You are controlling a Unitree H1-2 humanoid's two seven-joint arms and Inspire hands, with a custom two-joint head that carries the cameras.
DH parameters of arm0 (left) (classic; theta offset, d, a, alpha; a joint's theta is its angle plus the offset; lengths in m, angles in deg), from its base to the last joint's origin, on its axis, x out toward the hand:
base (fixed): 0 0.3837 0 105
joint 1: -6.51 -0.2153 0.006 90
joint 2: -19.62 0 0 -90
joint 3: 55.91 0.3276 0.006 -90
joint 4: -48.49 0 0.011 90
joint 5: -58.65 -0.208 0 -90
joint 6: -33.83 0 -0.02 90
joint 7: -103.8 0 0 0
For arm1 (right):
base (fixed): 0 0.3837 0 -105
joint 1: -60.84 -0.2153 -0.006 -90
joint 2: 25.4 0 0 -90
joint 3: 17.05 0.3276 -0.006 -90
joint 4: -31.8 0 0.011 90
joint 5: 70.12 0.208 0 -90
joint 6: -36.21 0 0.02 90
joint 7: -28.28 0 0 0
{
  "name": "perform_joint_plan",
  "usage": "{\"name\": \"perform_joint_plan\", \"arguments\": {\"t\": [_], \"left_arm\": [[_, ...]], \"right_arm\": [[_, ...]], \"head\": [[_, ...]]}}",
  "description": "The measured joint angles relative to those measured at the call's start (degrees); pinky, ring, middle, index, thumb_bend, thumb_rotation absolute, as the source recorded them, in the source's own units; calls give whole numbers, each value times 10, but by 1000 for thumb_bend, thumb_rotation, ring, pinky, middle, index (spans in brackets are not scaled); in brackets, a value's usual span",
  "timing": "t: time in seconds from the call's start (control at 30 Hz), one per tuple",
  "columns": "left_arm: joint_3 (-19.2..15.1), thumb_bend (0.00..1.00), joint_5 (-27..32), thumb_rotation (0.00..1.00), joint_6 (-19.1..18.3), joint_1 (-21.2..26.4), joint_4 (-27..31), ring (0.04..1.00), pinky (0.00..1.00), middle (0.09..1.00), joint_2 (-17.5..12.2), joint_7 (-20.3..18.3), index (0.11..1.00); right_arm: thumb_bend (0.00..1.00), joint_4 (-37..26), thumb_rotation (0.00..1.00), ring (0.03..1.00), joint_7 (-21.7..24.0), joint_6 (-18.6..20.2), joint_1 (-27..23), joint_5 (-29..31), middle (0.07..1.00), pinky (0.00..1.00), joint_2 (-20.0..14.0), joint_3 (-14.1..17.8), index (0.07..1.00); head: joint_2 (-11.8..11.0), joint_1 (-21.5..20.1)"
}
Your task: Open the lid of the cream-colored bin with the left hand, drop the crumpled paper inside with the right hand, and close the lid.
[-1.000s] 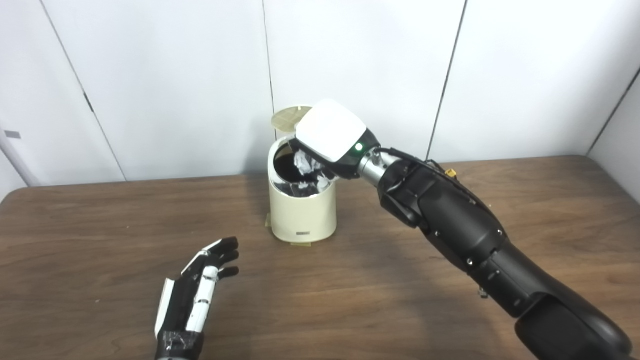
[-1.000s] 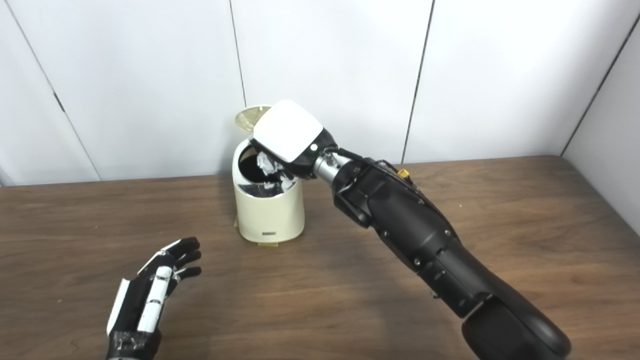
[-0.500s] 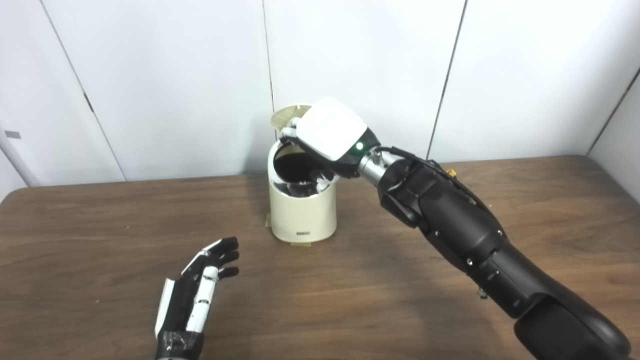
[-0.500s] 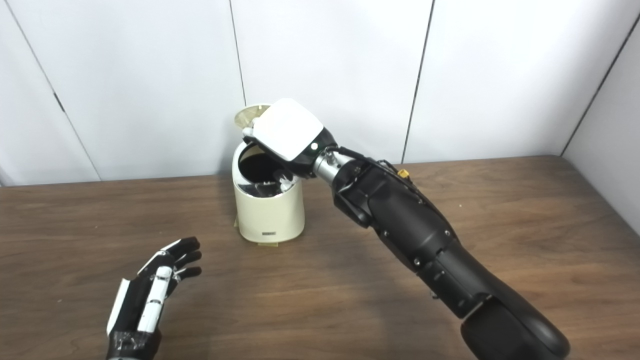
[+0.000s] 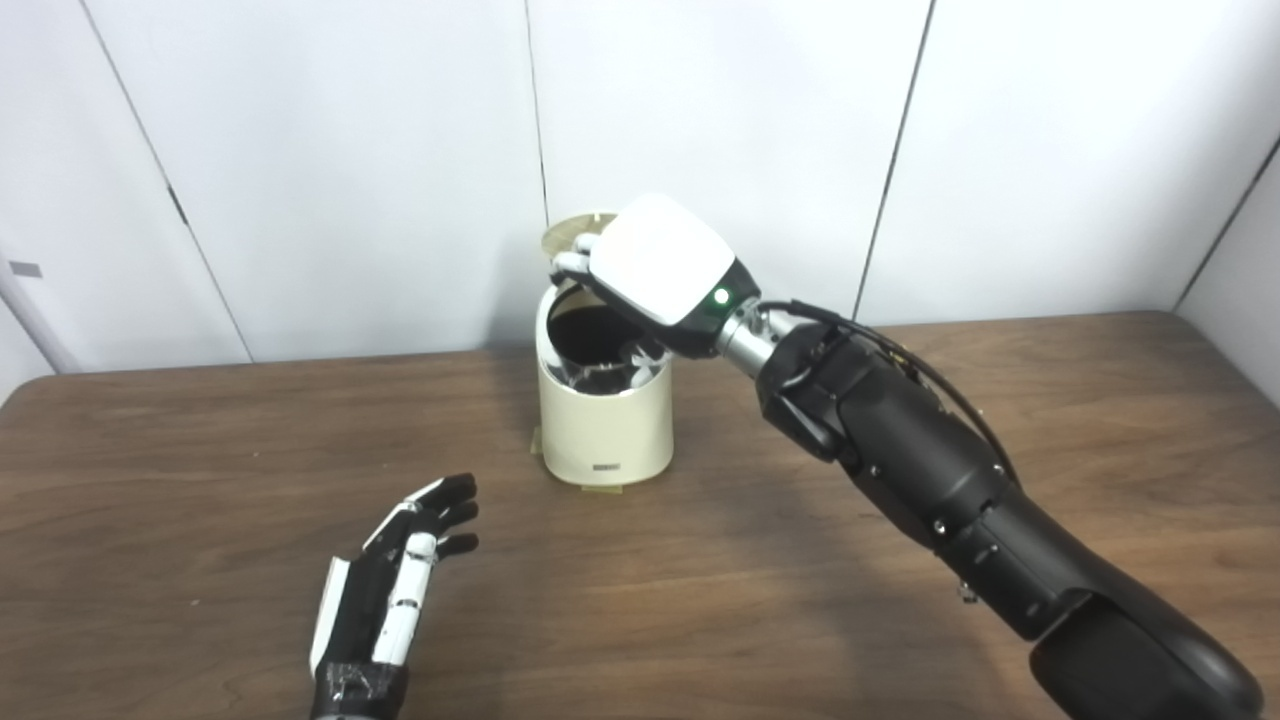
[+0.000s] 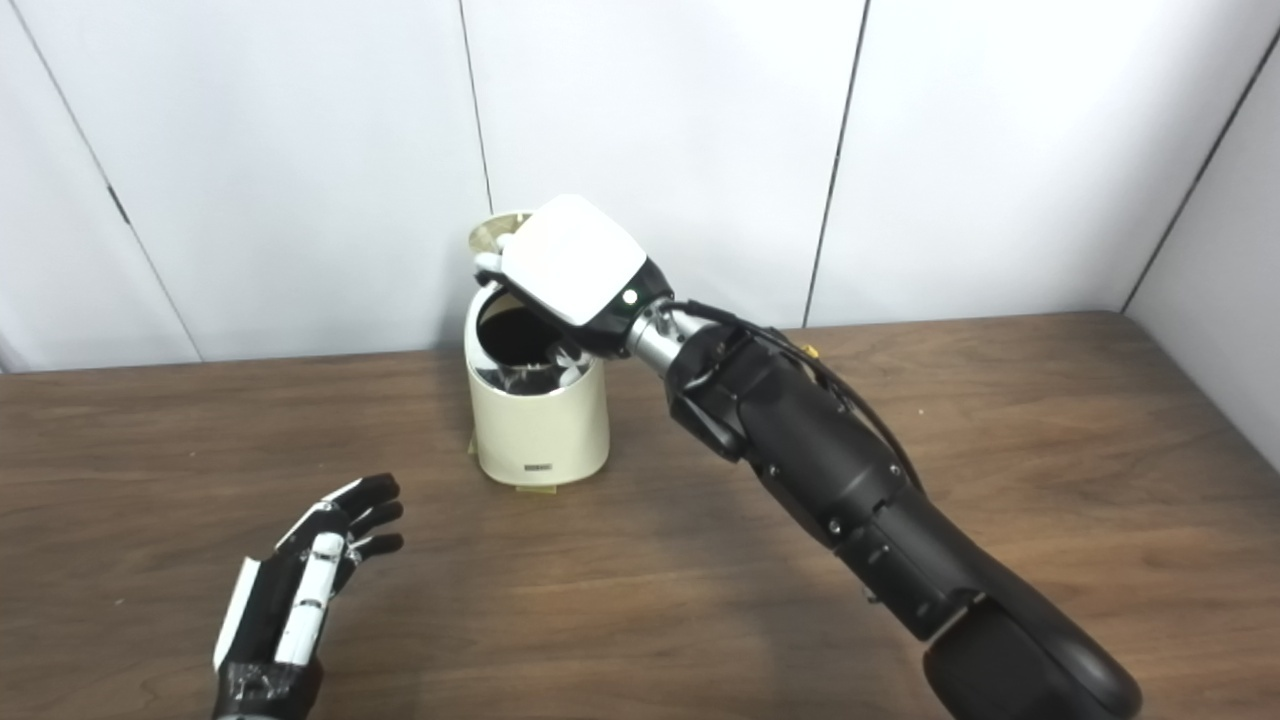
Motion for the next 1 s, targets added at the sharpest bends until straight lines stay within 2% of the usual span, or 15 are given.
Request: {"name": "perform_joint_plan", "arguments": {"t": [0.03, 0.13, 0.3, 0.43, 0.7, 0.8, 0.83, 0.9, 1.0], "left_arm": [[0, 336, 0, 831, 0, 0, 0, 805, 731, 817, 0, 0, 807], [0, 329, 0, 826, 0, 0, 0, 802, 727, 815, 0, 0, 804], [0, 332, 0, 824, 0, 0, 0, 801, 730, 814, 0, 0, 805], [0, 327, 1, 829, 0, 1, 0, 806, 738, 818, 0, 0, 807], [0, 331, -1, 872, -1, 1, 0, 799, 722, 810, 0, 1, 801], [0, 328, -1, 875, -1, 1, 0, 800, 725, 811, 0, 1, 802], [0, 327, -1, 875, -1, 1, 0, 796, 723, 809, 0, 1, 801], [0, 324, -1, 874, -1, 1, 0, 794, 723, 809, 0, 1, 802], [0, 317, -1, 860, -1, 2, -1, 795, 721, 807, 0, 1, 796]], "right_arm": [[491, 8, 3, 479, -26, -10, 0, 2, 602, 343, 0, -1, 487], [486, 17, 0, 474, -63, -26, 0, 11, 599, 331, -1, 0, 481], [486, 14, 0, 481, -69, -32, 0, 26, 598, 337, -1, 5, 473], [489, -25, 0, 483, -68, -28, 14, 37, 589, 341, -2, 25, 468], [494, -155, 0, 463, -40, 21, 102, 90, 566, 362, 9, 121, 448], [488, -196, 0, 441, -33, 26, 130, 129, 579, 315, 14, 155, 478], [492, -213, 0, 467, -30, 31, 141, 147, 559, 331, 19, 170, 460], [490, -245, 0, 442, -23, 47, 165, 192, 569, 314, 37, 198, 479], [495, -285, 0, 482, 9, 84, 205, 285, 544, 354, 68, 238, 466]], "head": [[0, 0], [-2, -1], [1, -1], [1, 1], [2, 2], [2, 2], [2, 2], [0, 1], [0, 1]]}}
